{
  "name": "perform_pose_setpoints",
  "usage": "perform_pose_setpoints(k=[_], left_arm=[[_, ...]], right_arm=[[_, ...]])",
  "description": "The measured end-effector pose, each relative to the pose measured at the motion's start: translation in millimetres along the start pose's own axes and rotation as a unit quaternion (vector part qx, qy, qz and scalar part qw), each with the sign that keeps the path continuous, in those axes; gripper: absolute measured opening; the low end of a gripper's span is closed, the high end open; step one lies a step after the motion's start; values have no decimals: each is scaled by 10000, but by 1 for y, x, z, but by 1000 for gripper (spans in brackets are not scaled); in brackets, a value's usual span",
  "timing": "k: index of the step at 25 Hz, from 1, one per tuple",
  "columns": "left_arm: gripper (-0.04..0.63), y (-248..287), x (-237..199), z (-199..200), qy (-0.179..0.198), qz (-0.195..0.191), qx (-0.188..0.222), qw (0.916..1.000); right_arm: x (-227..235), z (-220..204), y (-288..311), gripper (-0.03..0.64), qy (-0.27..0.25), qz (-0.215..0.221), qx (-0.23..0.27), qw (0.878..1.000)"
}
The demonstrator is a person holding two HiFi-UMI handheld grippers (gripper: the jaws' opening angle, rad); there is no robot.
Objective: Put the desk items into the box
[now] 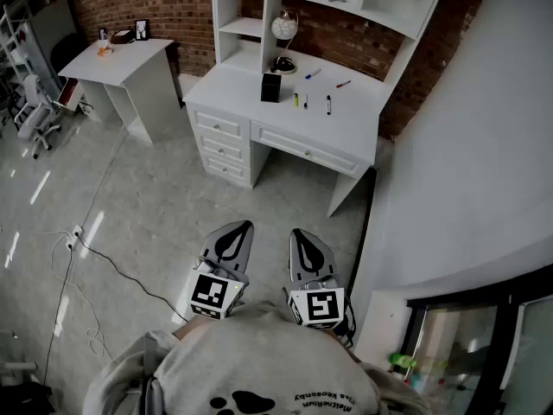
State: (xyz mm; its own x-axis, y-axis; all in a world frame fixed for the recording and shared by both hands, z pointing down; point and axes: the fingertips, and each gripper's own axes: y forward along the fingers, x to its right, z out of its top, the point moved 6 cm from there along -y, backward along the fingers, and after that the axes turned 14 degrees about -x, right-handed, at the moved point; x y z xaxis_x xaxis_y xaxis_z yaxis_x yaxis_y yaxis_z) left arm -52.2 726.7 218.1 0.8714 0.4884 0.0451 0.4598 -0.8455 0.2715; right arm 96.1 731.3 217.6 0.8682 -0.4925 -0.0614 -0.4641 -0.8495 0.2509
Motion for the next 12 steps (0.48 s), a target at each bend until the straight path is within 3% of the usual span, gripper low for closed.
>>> perform_pose_setpoints(k=[3, 12], left_arm=[[3, 3, 7, 0, 130, -40, 48, 9999], [5, 6, 24, -7, 58, -125, -117, 9998]], right_arm=[[2, -2, -3, 17, 61, 46, 32, 10000], [7, -13, -13, 17, 139, 106, 2, 9998]])
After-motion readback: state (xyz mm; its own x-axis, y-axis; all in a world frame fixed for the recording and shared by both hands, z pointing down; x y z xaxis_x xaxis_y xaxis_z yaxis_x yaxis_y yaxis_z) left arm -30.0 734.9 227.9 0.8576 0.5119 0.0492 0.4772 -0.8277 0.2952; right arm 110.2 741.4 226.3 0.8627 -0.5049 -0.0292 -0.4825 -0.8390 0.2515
